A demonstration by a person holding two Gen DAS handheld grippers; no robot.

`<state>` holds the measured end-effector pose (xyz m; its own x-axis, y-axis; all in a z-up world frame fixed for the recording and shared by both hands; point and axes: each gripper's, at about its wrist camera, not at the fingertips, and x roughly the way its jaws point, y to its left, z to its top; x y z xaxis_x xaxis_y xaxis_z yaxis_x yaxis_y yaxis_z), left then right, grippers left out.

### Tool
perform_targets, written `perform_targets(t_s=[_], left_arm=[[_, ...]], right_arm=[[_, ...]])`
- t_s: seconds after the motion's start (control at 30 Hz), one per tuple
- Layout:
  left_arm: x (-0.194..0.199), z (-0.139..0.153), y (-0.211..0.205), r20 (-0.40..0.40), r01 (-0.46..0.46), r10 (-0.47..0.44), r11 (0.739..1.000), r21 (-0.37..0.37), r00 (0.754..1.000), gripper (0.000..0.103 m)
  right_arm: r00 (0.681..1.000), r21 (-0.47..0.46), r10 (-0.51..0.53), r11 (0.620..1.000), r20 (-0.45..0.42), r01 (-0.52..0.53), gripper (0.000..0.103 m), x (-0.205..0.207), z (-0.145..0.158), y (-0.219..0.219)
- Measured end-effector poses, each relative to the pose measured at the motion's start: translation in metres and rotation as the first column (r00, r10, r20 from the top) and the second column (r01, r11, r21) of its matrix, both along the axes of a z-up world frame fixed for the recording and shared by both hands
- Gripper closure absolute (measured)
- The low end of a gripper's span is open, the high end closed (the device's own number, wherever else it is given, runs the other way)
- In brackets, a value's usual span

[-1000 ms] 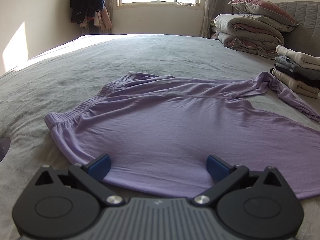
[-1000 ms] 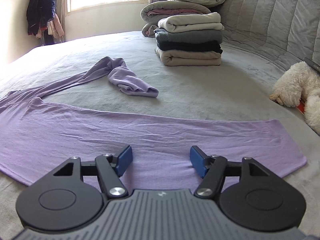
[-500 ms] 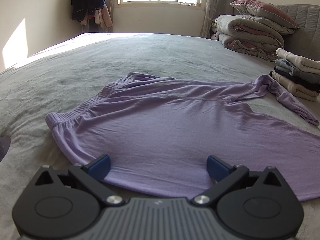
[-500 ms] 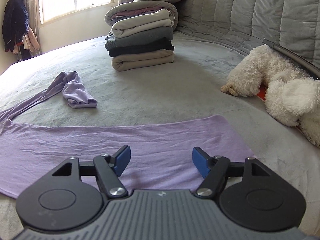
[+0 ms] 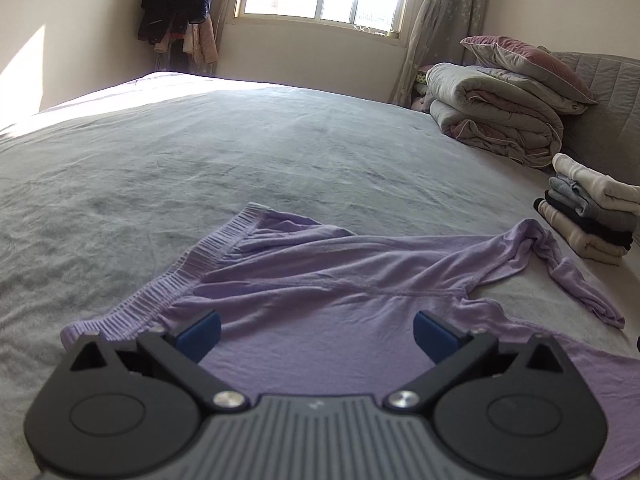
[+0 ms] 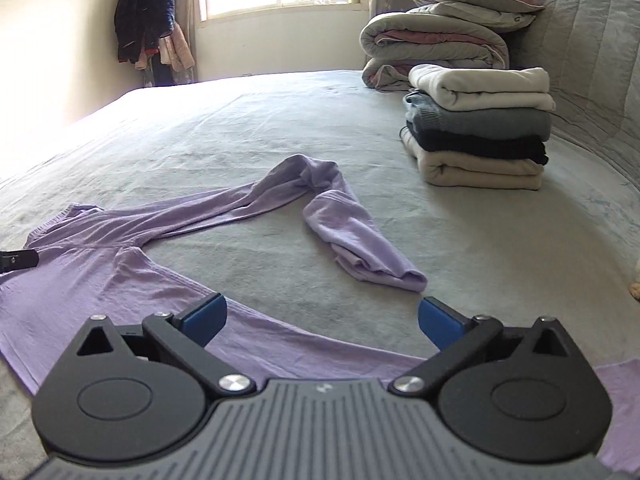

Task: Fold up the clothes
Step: 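Move the right gripper over the lavender pants toward the waistband, then grasp the lavender waistband with the right gripper and lift it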

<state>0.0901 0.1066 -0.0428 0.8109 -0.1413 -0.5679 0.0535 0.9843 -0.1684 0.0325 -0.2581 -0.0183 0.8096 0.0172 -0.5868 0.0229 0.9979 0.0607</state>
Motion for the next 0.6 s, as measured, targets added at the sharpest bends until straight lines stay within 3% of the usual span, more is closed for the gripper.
perform_targets(t_s=[0.1, 0.27, 0.6], left_arm=[[0.011, -0.008, 0.005, -0.036, 0.012, -0.012, 1.0, -0.006, 0.999, 0.0], [0.014, -0.014, 0.009, -0.002, 0.023, -0.023, 1.0, -0.014, 1.0, 0.0], [0.017, -0.013, 0.017, -0.021, 0.101, -0.1, 0.989, 0.103, 0.995, 0.0]], right_arm=[[0.995, 0.028, 0.104, 0.994, -0.005, -0.104, 0.0, 0.035, -0.001, 0.033], [0.967, 0.032, 0.257, 0.966, -0.006, -0.256, 0.0, 0.093, -0.002, 0.089], [0.88, 0.029, 0.473, 0.881, -0.038, -0.473, 0.0, 0.185, 0.0, 0.172]])
